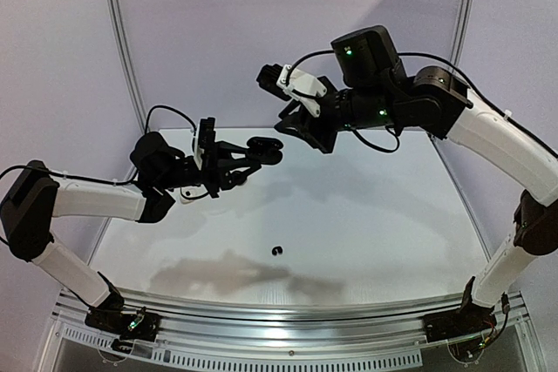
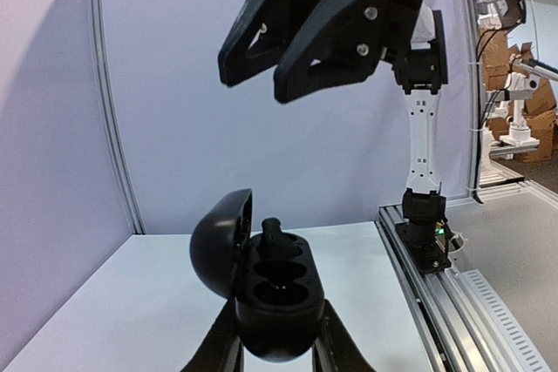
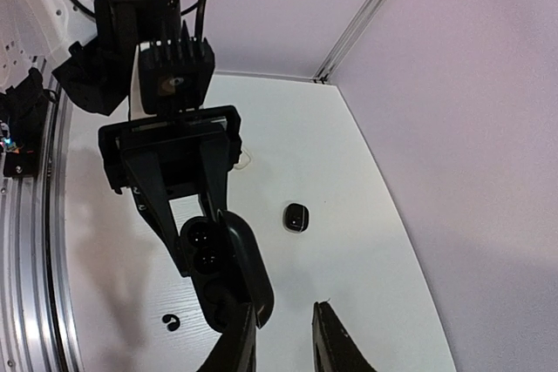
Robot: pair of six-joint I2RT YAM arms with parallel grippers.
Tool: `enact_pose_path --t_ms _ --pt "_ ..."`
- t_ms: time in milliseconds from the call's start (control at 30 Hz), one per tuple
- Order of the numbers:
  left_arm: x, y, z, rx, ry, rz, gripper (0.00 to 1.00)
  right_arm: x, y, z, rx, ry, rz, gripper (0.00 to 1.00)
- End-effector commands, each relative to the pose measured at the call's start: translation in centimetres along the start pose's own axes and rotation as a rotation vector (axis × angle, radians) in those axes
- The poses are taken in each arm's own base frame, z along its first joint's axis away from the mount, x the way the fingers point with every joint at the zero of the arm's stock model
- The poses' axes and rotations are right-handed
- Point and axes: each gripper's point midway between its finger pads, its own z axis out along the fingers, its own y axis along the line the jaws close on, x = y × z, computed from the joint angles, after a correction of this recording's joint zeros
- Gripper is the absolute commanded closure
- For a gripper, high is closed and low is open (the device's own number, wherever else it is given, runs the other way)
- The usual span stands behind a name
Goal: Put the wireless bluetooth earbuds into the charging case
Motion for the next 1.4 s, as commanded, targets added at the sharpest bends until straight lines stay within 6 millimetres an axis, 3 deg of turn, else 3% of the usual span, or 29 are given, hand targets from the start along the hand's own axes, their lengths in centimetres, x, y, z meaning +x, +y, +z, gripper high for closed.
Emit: enact_pose_path --t_ms 0,233,433,700,767,867,1167,1367 --pt "-1.6 -0.3 0.0 0.013 -0.034 0.029 1.0 -0.9 -0.4 -1.5 0.005 -0.054 0.049 0.77" --pt "-1.7 0.2 -0.1 -0.015 -0.04 -0.041 1.0 -2.0 -1.1 -2.8 -0.022 -0.14 0.15 0.75" --pt "-2.1 0.4 -0.4 -0.031 -0.059 -0.104 1.0 -1.8 -3.9 -4.7 -0.002 -0.238 0.332 0.7" --pt "-2.4 -0.2 -0.5 0.004 -0.065 -0.035 1.0 -1.3 -1.1 -4.3 -0.163 -0.275 0.372 0.7" --pt "-2.6 -0.5 -0.5 0.02 -0.073 -0.04 1.0 -1.2 -1.3 -4.8 -0.197 -0.319 0.405 0.68" --pt "-3.0 -0.8 -0.6 0.039 -0.084 -0.053 1.0 0.0 -2.3 -5.1 -0.212 -0.332 0.534 0.64" --pt "-4.7 -0.3 -1.0 0.007 -0.128 -0.124 1.0 3.3 -2.7 -3.7 -0.134 -0.263 0.65 0.38" --pt "-5.7 0.6 -1.9 -0.051 -0.138 -0.124 1.0 9.7 -4.0 -0.3 0.056 -0.013 0.781 0.32"
